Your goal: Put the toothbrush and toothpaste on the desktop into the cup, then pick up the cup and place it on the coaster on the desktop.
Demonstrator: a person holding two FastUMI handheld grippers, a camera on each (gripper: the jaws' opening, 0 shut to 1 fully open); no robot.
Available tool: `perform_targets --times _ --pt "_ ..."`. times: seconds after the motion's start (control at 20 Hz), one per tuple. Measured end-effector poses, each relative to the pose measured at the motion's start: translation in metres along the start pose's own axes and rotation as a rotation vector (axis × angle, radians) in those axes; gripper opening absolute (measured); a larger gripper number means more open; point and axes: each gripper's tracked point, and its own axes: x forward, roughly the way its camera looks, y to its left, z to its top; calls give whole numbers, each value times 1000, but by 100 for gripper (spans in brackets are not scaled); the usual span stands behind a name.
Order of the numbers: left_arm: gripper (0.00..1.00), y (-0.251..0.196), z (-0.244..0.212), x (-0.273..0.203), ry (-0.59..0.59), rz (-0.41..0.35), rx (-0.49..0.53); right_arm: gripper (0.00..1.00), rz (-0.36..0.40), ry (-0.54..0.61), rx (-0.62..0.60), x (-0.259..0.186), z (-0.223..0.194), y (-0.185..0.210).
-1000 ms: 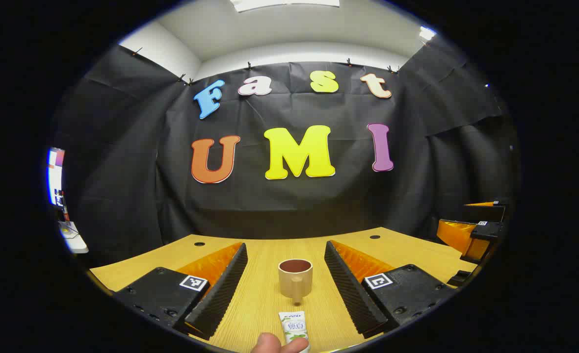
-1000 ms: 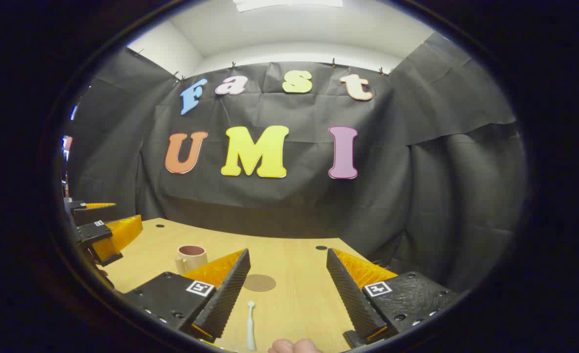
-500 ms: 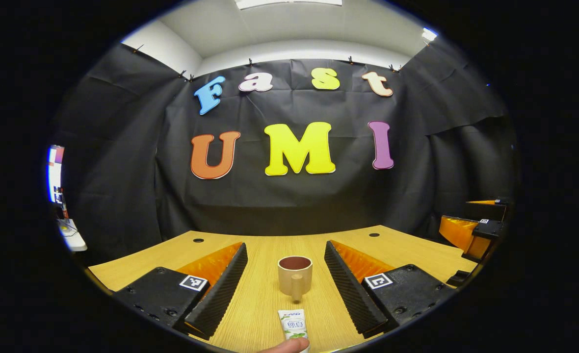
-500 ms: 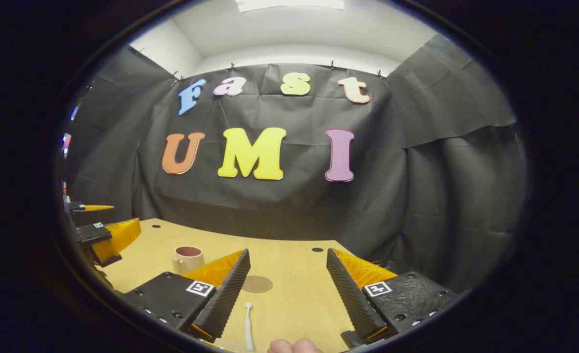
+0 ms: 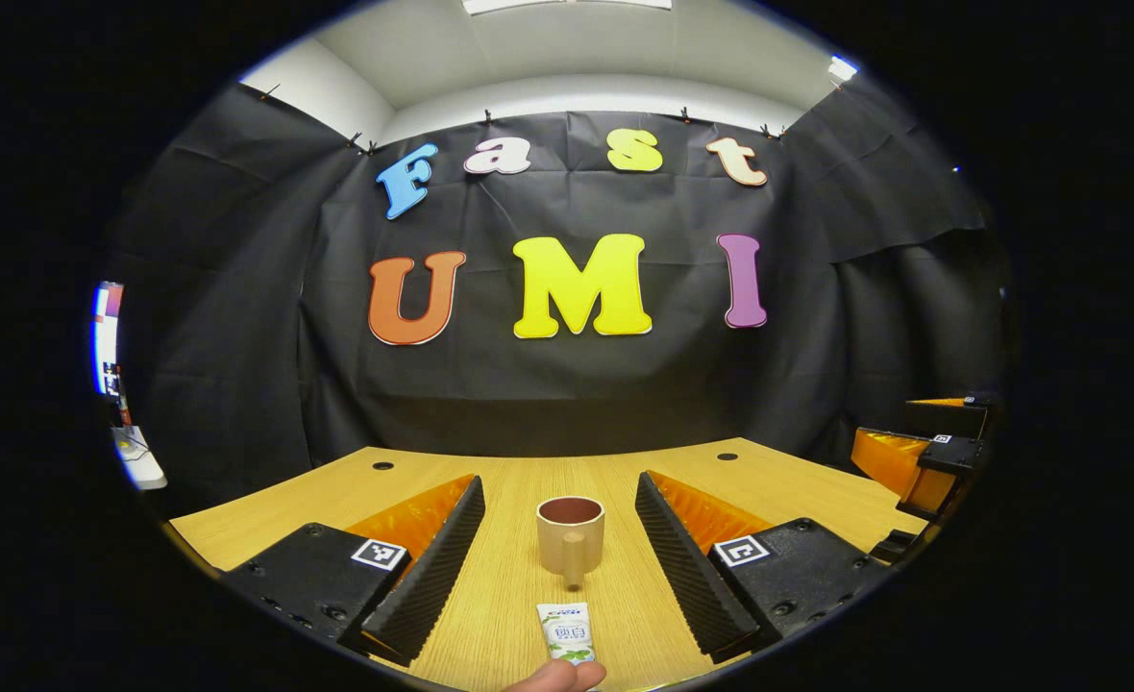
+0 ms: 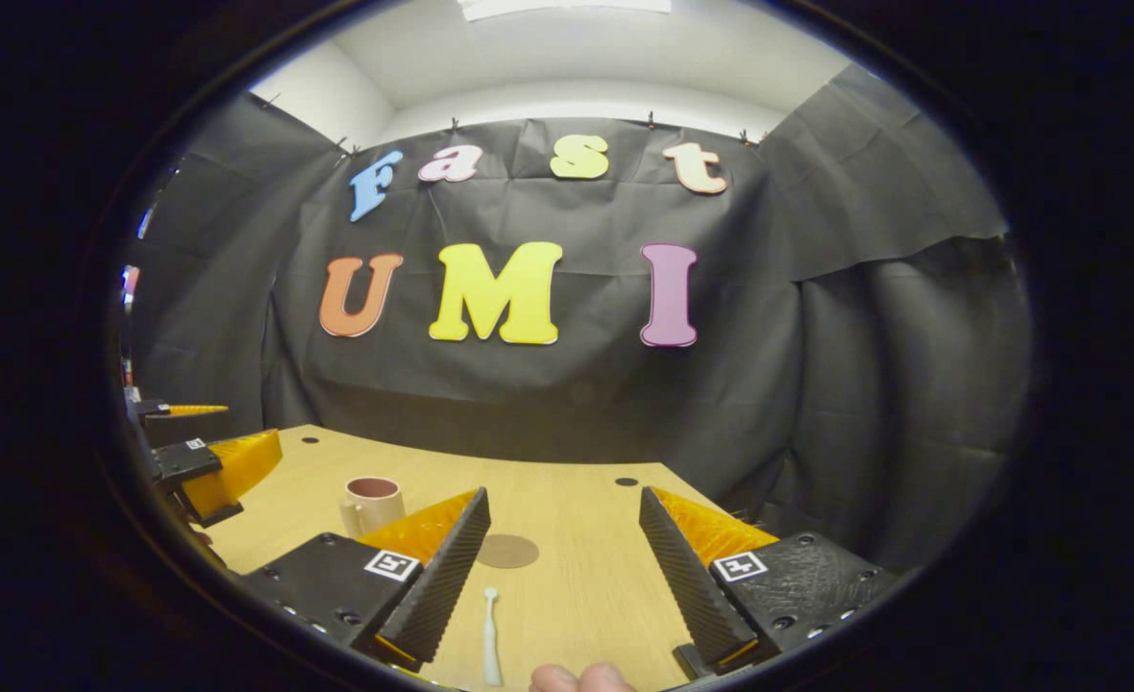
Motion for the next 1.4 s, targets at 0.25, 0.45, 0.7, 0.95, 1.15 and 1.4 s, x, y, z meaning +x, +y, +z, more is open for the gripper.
perform_targets --times 0.25,0.45,0.7,0.95,1.15,1.4 --pt "100 2 -11 -5 42 17 -11 95 2 17 7 -1 -4 -8" --pt "100 5 -31 -10 133 10 15 95 -1 49 10 -4 -19 -13" --pt "100 -3 -92 -24 356 -38 -27 95 4 107 28 -6 -42 -21" --pt "100 -13 -134 -35 521 -59 6 95 -12 181 19 -8 -75 -31" --pt "99 -17 -166 -34 641 -58 -5 95 -20 202 28 -10 -85 -36" --pt "88 -16 -187 -40 740 -44 -39 95 -20 231 22 -7 -99 -36"
